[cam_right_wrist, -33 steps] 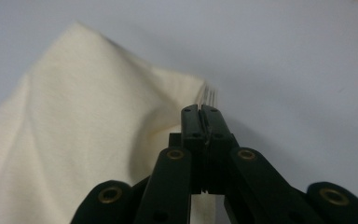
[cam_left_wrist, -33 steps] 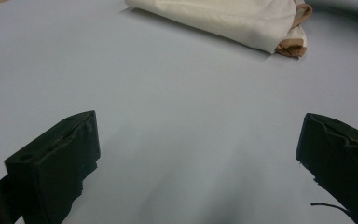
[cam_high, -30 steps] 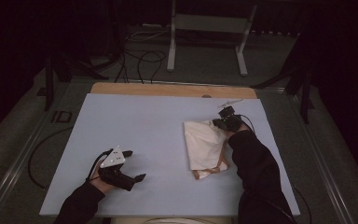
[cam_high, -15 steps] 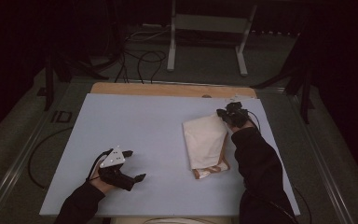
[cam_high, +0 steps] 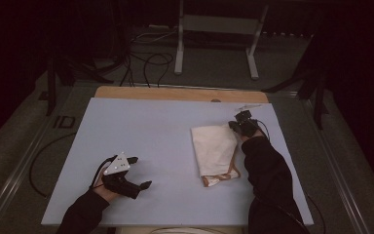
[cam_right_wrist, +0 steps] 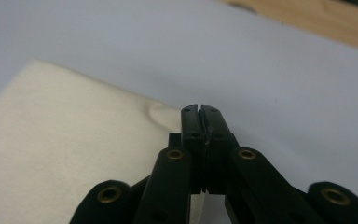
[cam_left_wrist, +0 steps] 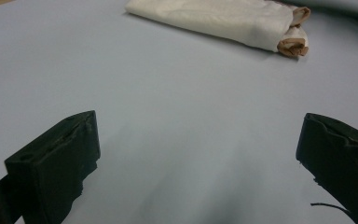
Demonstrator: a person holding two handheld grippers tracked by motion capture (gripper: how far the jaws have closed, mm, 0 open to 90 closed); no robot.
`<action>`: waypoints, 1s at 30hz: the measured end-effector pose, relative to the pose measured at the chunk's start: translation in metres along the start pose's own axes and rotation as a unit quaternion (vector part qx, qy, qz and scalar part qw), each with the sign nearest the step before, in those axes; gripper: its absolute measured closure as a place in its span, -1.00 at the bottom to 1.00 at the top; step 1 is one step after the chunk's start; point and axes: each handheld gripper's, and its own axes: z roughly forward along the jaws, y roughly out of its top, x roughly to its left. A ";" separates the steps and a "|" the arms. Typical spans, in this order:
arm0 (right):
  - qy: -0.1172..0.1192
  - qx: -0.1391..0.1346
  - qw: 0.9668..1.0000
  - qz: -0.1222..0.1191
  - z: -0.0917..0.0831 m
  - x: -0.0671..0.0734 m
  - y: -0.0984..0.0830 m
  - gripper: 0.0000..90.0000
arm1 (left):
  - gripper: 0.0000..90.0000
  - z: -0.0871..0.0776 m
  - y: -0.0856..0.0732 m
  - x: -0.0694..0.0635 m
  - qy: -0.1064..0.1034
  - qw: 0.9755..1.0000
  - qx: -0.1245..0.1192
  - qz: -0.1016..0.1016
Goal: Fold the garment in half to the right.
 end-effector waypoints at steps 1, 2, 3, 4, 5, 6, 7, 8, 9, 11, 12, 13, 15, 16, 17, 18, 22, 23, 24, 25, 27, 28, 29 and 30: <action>0.001 0.005 1.000 0.003 0.002 0.000 -0.002 0.99 | -0.99 0.000 0.000 0.000 0.001 1.000 0.000 -0.001; -0.003 0.010 1.000 0.004 0.005 0.000 -0.003 0.99 | -0.99 0.000 0.000 0.000 0.001 1.000 0.000 0.000; -0.001 0.012 1.000 0.005 0.006 -0.001 -0.004 0.99 | -0.99 0.000 0.000 0.000 0.001 1.000 0.000 0.000; -0.001 0.015 1.000 0.007 0.008 -0.001 -0.005 0.99 | -0.99 0.000 0.000 0.000 0.001 1.000 0.000 0.000; -0.001 0.016 1.000 0.006 0.009 -0.001 -0.006 0.99 | -0.99 -0.001 0.000 0.000 0.002 1.000 0.001 0.001; -0.001 0.018 1.000 0.007 0.010 -0.002 -0.006 0.98 | -0.99 -0.001 0.000 0.000 0.002 1.000 0.000 0.001; -0.001 0.019 1.000 0.009 0.011 -0.002 -0.007 0.98 | -0.99 -0.001 0.000 0.000 0.003 1.000 0.000 0.001; -0.003 0.021 1.000 0.009 0.012 -0.002 -0.007 0.98 | -0.99 -0.001 0.000 0.000 0.003 1.000 0.000 0.001; -0.002 0.022 1.000 0.009 0.013 -0.003 -0.007 0.98 | -0.99 -0.001 0.000 0.000 0.003 1.000 0.000 0.002; -0.002 0.027 1.000 0.010 0.015 -0.003 -0.006 0.96 | -0.99 -0.001 0.000 0.000 0.004 1.000 0.000 0.001; -0.002 0.029 1.000 0.011 0.015 -0.003 -0.007 0.92 | -0.99 -0.001 0.000 0.000 0.003 1.000 0.001 0.001; -0.006 0.034 0.999 0.014 0.017 -0.004 -0.007 0.85 | -0.99 -0.001 0.000 0.000 0.004 1.000 0.001 0.002; -0.009 0.035 0.999 0.024 0.017 -0.006 -0.008 0.84 | -0.99 -0.001 0.000 0.000 0.004 1.000 0.001 0.003; -0.014 0.039 0.999 0.023 0.017 -0.007 -0.008 0.81 | -0.99 -0.001 0.000 -0.001 0.005 1.000 0.001 0.003; -0.019 0.043 0.999 0.025 0.017 -0.007 -0.008 0.79 | -0.99 -0.001 0.000 -0.001 0.006 1.000 0.002 0.004; -0.021 0.042 0.998 0.029 0.017 -0.009 -0.008 0.77 | -0.99 -0.001 0.000 -0.001 0.006 1.000 0.002 0.004; -0.028 0.036 0.998 0.038 0.012 -0.012 -0.007 0.56 | -0.99 -0.001 0.000 -0.001 0.007 1.000 0.002 0.006; -0.029 0.034 0.998 0.036 0.010 -0.011 -0.006 0.48 | -0.99 -0.001 0.000 -0.001 0.007 1.000 0.002 0.006; -0.028 0.030 0.999 0.033 0.009 -0.010 -0.005 0.40 | -0.99 -0.002 0.000 0.000 0.007 1.000 0.002 0.005; -0.025 0.027 0.999 0.034 0.007 -0.009 -0.004 0.33 | -0.99 -0.002 0.000 0.000 0.007 1.000 0.002 0.006; -0.024 0.021 0.999 0.032 0.004 -0.007 -0.002 0.17 | -0.99 -0.002 0.000 0.000 0.008 1.000 0.001 0.006; -0.024 0.021 0.999 0.032 0.004 -0.007 -0.002 0.17 | -0.99 -0.002 0.000 0.000 0.008 1.000 0.001 0.006; -0.022 0.019 0.999 0.032 0.002 -0.006 -0.001 0.10 | -0.99 -0.002 0.000 -0.001 0.008 1.000 0.000 0.005; -0.007 0.014 0.999 0.033 -0.001 -0.003 0.002 -0.06 | -0.99 -0.002 0.000 -0.001 0.009 1.000 0.000 0.005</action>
